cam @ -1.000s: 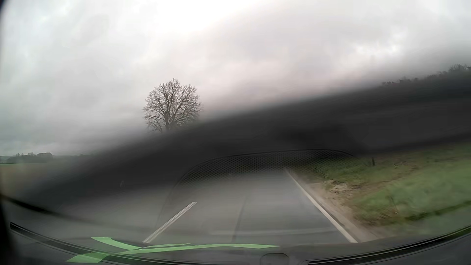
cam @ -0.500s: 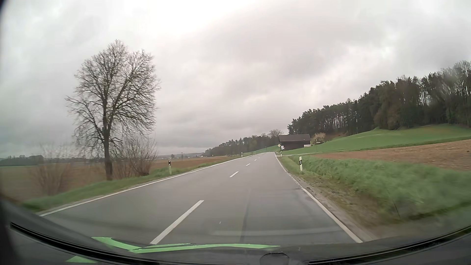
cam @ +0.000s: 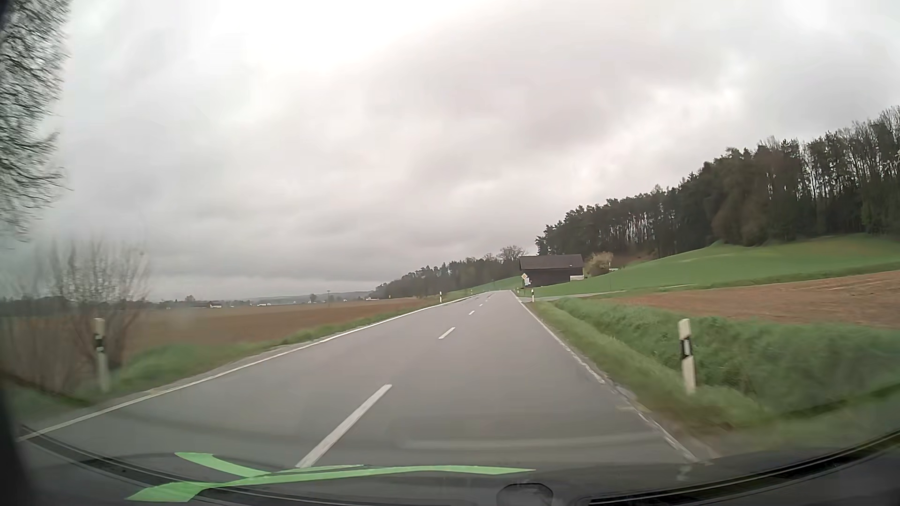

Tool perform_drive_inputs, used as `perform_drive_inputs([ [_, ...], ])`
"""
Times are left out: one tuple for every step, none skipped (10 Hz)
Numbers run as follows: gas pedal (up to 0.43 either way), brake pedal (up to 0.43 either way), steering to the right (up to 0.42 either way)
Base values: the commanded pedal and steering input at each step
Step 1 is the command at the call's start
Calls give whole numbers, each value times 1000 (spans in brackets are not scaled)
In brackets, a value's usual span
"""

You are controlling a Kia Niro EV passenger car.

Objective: Follow the waypoints while adhering to traffic rules and regulations

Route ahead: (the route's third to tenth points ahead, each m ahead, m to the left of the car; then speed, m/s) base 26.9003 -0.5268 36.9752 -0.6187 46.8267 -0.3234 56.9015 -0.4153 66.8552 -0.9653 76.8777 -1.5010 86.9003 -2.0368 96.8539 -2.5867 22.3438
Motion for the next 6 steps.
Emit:
perform_drive_inputs([
  [248,0,12],
  [248,0,11],
  [260,0,10],
  [260,0,8],
  [248,0,7],
  [248,0,7],
])
